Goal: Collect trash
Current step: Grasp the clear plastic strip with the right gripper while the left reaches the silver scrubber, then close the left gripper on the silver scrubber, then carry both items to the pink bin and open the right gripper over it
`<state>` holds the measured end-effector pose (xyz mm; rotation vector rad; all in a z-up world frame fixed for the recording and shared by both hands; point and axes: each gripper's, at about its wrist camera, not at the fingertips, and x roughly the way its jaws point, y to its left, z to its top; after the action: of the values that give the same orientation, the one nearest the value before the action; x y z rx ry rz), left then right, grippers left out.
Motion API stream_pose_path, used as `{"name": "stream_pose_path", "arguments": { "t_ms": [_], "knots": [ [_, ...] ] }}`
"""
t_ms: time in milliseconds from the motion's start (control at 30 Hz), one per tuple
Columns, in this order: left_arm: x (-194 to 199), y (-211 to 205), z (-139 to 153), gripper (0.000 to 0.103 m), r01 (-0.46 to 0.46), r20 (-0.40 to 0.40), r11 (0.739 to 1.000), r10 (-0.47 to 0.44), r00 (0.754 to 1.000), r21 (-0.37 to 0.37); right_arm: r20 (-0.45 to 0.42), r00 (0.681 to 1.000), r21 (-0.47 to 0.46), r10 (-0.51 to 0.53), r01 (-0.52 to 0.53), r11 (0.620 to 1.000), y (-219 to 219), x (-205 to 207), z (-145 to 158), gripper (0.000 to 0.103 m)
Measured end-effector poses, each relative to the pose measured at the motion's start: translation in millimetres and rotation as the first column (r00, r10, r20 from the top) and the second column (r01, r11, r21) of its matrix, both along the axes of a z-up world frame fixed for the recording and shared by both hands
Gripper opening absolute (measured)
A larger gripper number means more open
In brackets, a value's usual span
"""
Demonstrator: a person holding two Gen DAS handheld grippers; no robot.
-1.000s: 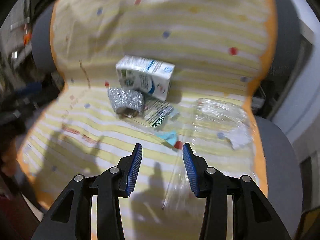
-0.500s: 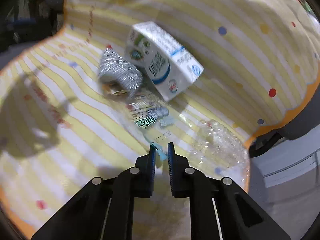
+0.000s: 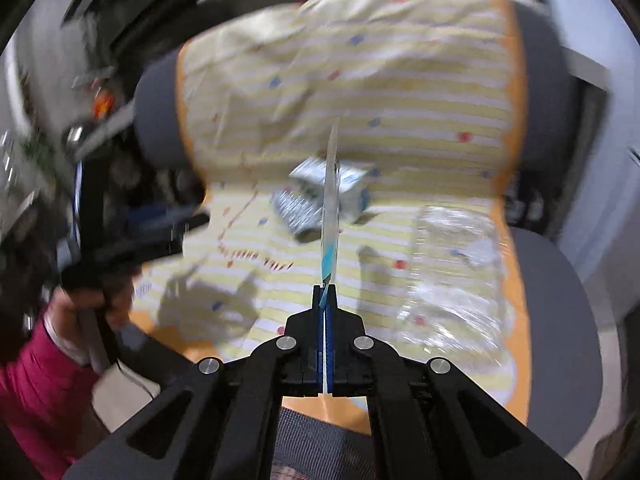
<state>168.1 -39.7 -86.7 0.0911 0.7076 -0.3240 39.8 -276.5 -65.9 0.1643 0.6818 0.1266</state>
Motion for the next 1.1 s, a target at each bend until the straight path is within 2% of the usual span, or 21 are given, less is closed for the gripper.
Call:
{"name": "stream_pose_path", "arguments": {
  "t_ms": [167, 367, 433, 633, 700, 733, 767, 833, 867, 1100],
  "knots": [
    [8.9, -32.9, -11.6, 0.087, 0.050, -0.035, 0.999, -0.050, 0.998, 0.006, 0.074, 0.989, -0.049, -0.125, 0.129, 0.990, -10.1, -8.8, 3.3, 0.001],
    [44.3, -67.1, -23.6, 0.086, 0.018, -0.075, 1.000, -0.017, 0.997, 0.005, 0.098, 0.980, -0.032, -0.175, 0.178, 0.983, -30.0, 5.5, -4.4, 0.001],
    [64.0, -75.0, -32.7, 0.086, 0.010, -0.117, 1.000, -0.010, 0.993, -0.001, 0.099, 0.978, -0.035, -0.182, 0.187, 0.982, -34.4, 7.6, -7.0, 0.001],
    [113.2, -83.2, -65.3, 0.086, -0.068, -0.275, 0.997, 0.060, 0.960, -0.020, 0.064, 0.980, -0.030, -0.190, 0.192, 0.981, -44.9, 16.1, -22.0, 0.001],
    [115.5, -85.5, -72.6, 0.075, -0.050, -0.306, 0.998, 0.040, 0.951, -0.025, 0.060, 0.979, -0.030, -0.195, 0.197, 0.980, -47.2, 16.6, -24.8, 0.001],
    [114.8, -86.8, -74.2, 0.061, -0.038, -0.306, 0.999, 0.031, 0.952, -0.018, 0.058, 0.978, -0.029, -0.199, 0.201, 0.979, -49.1, 16.5, -26.0, 0.001],
    [111.9, -86.9, -75.6, 0.041, -0.026, -0.304, 1.000, 0.019, 0.953, -0.017, 0.058, 0.978, -0.025, -0.203, 0.204, 0.979, -50.5, 16.1, -26.6, 0.001],
    [103.1, -84.4, -72.5, 0.017, 0.007, -0.300, 0.998, -0.023, 0.954, -0.054, 0.060, 0.977, -0.016, -0.207, 0.208, 0.978, -51.6, 14.1, -26.2, 0.001],
    [97.2, -82.4, -68.9, 0.009, 0.013, -0.283, 0.998, -0.029, 0.959, -0.059, 0.063, 0.976, -0.012, -0.209, 0.210, 0.978, -51.9, 12.4, -25.7, 0.001],
    [13.0, -28.9, -19.2, 0.008, 0.105, -0.137, 0.983, -0.126, 0.983, -0.149, 0.105, 0.971, 0.011, -0.214, 0.214, 0.977, -48.9, -18.4, -12.8, 0.001]
  ]
}}
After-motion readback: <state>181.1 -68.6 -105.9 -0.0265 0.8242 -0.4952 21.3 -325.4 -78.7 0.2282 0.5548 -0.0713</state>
